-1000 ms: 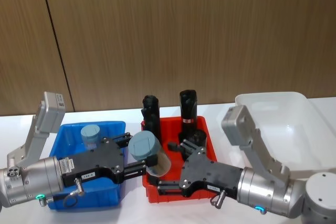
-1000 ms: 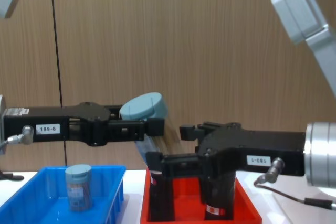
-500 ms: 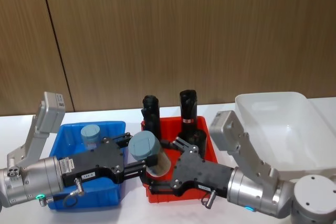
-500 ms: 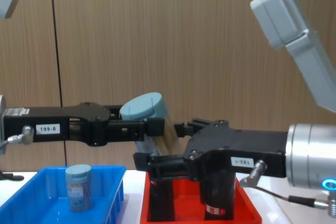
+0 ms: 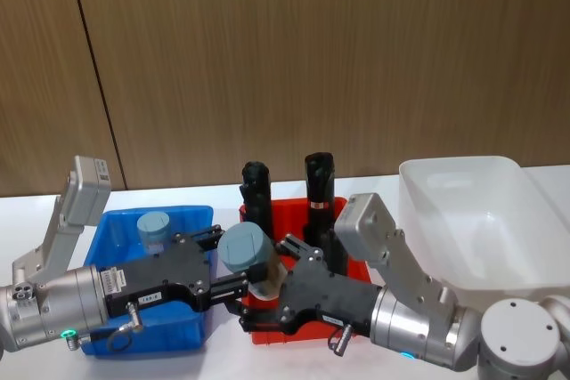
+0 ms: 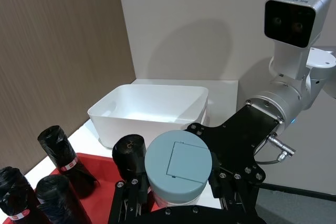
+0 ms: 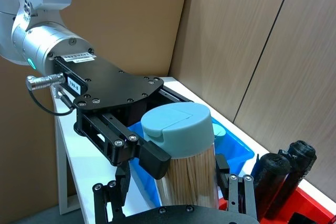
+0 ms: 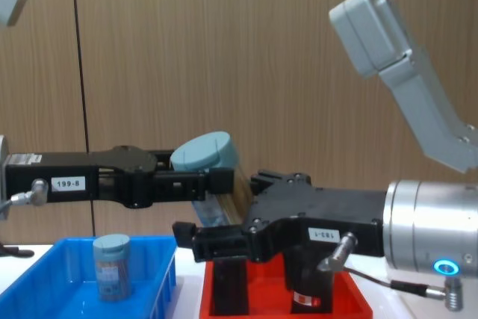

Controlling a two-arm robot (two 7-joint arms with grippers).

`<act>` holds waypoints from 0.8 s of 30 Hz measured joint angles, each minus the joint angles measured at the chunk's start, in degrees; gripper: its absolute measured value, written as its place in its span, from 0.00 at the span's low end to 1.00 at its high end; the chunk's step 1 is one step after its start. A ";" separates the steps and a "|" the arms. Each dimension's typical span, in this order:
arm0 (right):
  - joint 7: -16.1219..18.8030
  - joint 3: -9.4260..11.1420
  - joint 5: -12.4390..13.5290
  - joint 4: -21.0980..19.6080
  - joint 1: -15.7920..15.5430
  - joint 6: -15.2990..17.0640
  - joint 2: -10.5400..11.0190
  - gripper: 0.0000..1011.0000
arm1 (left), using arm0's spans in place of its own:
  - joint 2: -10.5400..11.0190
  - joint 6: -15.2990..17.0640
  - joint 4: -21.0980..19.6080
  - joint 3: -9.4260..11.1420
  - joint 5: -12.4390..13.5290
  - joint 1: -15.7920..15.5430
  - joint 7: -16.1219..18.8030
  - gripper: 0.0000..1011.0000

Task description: Pick the cotton swabs from the blue box and place them into the white box.

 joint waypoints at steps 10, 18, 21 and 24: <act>-0.95 -0.57 -0.62 0.67 0.35 -0.22 -0.38 0.88 | 0.00 0.00 0.00 0.00 0.00 0.00 0.00 0.65; -1.28 -0.85 -0.69 0.85 0.51 -0.27 -0.48 0.63 | 0.00 0.00 0.00 0.00 0.00 0.00 0.00 0.77; -1.37 -0.94 -0.70 0.91 0.55 -0.25 -0.49 0.62 | 0.00 0.00 0.00 0.00 0.00 0.00 0.00 0.88; -1.49 -1.02 -0.70 0.94 0.58 -0.21 -0.50 0.62 | 0.00 0.00 0.00 0.00 0.00 0.00 0.00 0.94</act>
